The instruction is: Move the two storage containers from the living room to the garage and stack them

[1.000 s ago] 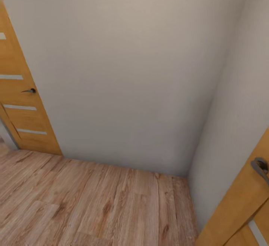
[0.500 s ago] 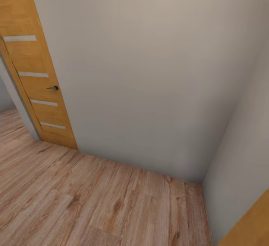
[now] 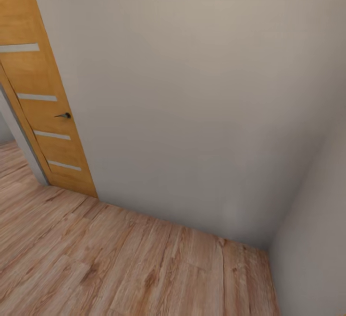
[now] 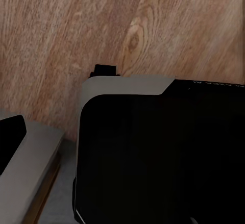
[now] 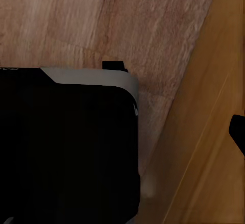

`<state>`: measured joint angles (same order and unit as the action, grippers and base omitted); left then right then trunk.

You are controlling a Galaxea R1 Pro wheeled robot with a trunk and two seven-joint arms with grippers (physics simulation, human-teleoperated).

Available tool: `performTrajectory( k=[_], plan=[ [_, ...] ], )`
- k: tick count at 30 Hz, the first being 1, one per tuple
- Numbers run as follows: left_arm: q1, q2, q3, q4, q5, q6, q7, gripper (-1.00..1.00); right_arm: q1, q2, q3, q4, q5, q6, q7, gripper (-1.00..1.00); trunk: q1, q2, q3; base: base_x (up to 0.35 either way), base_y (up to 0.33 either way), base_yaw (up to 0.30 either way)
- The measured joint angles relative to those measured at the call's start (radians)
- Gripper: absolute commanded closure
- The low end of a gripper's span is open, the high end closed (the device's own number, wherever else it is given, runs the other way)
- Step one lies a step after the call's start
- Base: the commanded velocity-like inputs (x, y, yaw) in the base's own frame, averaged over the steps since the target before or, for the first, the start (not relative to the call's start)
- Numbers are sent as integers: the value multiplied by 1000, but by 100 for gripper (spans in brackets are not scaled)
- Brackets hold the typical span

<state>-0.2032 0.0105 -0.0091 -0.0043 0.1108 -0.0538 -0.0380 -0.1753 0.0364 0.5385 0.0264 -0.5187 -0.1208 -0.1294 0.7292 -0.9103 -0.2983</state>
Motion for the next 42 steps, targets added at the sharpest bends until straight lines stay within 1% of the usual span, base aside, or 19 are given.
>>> performTrajectory(
  k=[9,12,35,42],
  plan=[
    [0,0,0,0,0,0,1,-100,0,1,0,0,0,0,0,-100,0,0,0,316,0,0],
    [0,0,1,0,1,0,1,-100,0,1,0,0,0,0,0,-100,0,0,0,166,0,32],
    [0,0,0,0,2,-1,1,-100,0,1,1,0,0,-1,0,-100,1,0,0,5,0,261],
    [0,0,1,0,2,-1,1,-100,0,0,0,0,0,-1,0,-100,1,0,0,0,0,48]
  ],
)
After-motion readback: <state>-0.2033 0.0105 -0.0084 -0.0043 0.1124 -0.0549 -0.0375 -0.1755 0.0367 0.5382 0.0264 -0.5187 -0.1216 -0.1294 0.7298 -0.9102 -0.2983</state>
